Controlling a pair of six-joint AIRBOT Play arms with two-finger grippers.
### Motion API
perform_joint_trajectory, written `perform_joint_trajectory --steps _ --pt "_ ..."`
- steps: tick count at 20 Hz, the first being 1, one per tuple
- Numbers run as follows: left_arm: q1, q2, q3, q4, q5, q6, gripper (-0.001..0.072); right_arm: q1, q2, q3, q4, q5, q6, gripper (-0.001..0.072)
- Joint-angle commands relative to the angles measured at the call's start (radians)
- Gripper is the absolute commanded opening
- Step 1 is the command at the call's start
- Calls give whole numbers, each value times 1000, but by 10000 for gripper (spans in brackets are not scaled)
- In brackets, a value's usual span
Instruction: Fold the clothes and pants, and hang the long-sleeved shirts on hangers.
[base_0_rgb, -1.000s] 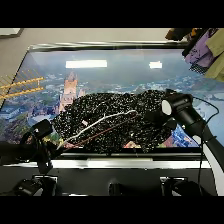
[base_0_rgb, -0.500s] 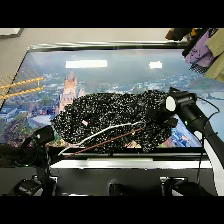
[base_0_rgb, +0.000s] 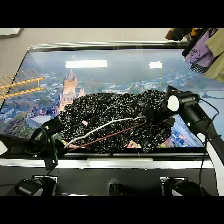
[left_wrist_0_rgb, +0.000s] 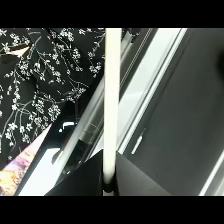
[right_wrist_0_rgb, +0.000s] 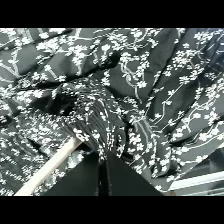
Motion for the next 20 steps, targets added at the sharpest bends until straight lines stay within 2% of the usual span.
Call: perform_joint_trajectory --steps 1,8,15,18,20 --pt "-4 -53 0 -13 29 48 25 1 29 0 12 -6 -8 39" --pt "-16 -143 0 -26 86 70 25 1 102 1 35 35 -80 40" --pt "-58 -219 5 -88 128 149 25 1 184 38 83 89 -138 40" --pt "-130 -240 5 -88 188 147 25 1 184 79 93 77 -151 40" --pt "-170 -262 5 -88 268 111 25 1 184 112 140 99 -185 40"
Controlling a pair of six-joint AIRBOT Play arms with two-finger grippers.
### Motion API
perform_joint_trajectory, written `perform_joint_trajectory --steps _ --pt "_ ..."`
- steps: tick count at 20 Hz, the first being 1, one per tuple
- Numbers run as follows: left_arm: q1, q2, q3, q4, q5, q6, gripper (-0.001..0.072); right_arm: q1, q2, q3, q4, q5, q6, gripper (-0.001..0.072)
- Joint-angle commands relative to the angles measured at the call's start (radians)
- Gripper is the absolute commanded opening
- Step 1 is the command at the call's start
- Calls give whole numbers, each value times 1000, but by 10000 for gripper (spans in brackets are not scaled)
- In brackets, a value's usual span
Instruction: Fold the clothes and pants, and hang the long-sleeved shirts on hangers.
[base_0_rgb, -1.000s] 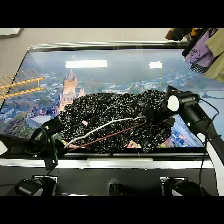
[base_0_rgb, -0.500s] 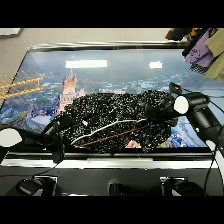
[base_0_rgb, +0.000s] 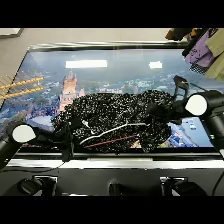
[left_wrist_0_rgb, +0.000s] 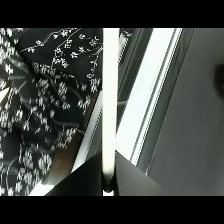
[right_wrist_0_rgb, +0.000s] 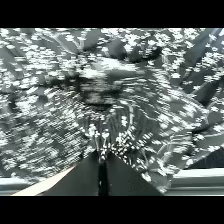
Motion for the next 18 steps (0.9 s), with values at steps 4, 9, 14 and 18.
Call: perform_joint_trajectory --steps 4,9,14,18 --pt "-121 -92 12 -4 212 -42 25 1 4 129 79 113 -53 40" --pt "-163 -161 31 -5 357 -98 26 1 13 185 148 205 -53 40" --pt "-203 -190 40 -49 426 -90 26 1 9 185 116 113 -53 40" --pt "-219 -194 40 -151 531 -90 26 1 -22 185 118 109 -63 41"
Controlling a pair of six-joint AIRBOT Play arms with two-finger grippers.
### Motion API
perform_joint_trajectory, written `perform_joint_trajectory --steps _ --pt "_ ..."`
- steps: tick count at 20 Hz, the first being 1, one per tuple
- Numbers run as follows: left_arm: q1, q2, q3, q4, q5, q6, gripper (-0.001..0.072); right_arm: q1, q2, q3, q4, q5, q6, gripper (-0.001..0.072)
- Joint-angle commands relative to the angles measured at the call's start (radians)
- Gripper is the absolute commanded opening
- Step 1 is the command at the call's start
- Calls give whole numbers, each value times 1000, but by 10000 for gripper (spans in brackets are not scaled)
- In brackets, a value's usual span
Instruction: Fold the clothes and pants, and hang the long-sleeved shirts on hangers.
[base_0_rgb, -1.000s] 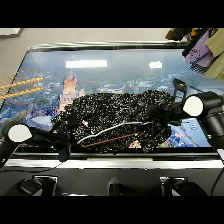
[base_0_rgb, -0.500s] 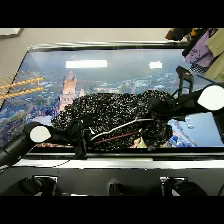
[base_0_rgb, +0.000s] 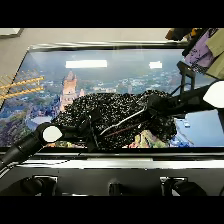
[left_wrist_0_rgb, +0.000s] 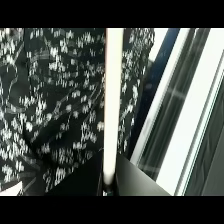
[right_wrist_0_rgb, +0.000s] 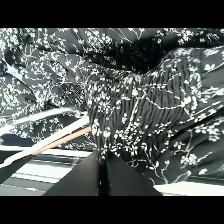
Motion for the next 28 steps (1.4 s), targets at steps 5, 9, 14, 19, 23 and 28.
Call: perform_joint_trajectory --steps 5,9,14,19,23,28 --pt "-13 -6 2 -90 104 0 26 1 -50 2 -3 -79 -43 308" --pt "-13 -6 2 -90 104 0 26 -21 -6 47 -68 -68 -75 679" --pt "-13 -6 2 -90 103 0 26 -367 -9 135 -89 45 -252 678" --pt "-13 -6 2 -90 94 0 26 -449 -103 135 -50 124 -983 613" --pt "-12 -6 2 -89 85 0 26 -327 -181 134 -17 63 -1517 620" --pt "-12 -6 2 -89 85 0 26 -315 -346 134 153 43 -1609 620"
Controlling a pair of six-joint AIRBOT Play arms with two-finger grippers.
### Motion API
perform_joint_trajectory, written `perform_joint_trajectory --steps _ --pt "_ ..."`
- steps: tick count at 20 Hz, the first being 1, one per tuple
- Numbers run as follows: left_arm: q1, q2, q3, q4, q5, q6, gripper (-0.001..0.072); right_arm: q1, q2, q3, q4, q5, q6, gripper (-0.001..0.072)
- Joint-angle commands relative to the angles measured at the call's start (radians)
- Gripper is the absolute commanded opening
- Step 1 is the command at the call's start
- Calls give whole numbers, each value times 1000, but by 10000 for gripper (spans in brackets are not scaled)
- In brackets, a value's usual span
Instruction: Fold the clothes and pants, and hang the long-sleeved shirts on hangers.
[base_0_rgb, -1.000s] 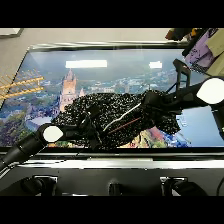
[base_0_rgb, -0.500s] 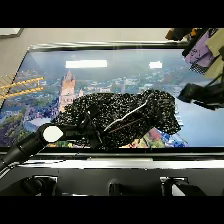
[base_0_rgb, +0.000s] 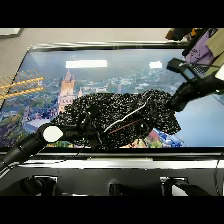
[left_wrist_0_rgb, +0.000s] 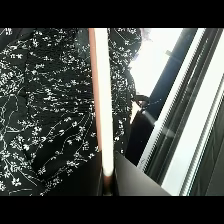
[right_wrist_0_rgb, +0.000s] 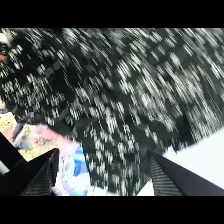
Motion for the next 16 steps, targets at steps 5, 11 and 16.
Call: perform_joint_trajectory --steps 5,11,16 --pt "0 0 1 1 -2 0 26 11 -195 1 215 3 -294 617" --pt "0 0 1 1 -2 0 26 11 -269 1 270 3 -370 434" --pt "0 0 1 1 -2 0 26 11 -268 1 279 26 -397 92"
